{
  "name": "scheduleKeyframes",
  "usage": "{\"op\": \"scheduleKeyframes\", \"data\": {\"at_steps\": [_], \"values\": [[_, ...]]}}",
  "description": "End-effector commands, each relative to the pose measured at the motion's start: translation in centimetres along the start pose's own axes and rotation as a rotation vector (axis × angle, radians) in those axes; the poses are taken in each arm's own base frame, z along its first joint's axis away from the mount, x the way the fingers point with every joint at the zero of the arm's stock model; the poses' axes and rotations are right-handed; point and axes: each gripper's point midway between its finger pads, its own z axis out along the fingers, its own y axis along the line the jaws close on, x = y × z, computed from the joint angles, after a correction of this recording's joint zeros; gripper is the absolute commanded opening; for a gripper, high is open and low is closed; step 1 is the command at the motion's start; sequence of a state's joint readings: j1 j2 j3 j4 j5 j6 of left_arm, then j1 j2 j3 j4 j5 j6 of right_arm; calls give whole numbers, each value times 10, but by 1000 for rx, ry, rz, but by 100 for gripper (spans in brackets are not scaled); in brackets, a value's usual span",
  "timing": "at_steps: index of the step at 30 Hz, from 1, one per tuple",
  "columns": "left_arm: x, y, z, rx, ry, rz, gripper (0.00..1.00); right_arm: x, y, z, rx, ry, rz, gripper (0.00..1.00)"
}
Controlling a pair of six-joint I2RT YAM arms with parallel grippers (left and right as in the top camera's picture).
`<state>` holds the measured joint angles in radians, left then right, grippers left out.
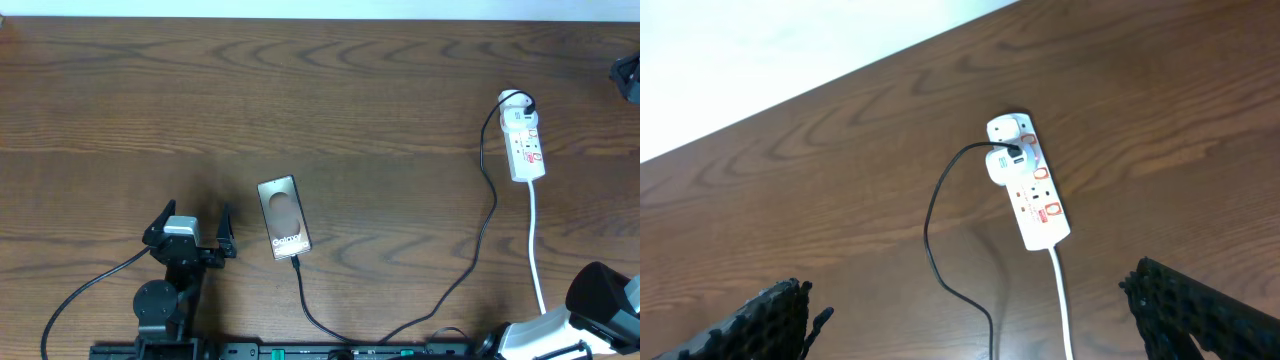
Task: Plug charger to phone and switch on socket
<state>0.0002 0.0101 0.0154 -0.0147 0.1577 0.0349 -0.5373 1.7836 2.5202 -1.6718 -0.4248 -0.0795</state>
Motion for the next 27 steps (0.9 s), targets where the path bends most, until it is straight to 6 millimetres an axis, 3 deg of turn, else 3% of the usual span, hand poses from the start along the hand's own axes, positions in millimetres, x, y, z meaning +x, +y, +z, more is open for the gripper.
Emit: {"op": "scheduleKeyframes", "data": {"at_steps": [1,27], "values": [[15,0,0,7,47,20,91,0,4,-6,1,-15,3,99],[14,-4,0,30,46,33,91,0,4,-6,1,-15,3,99]]}}
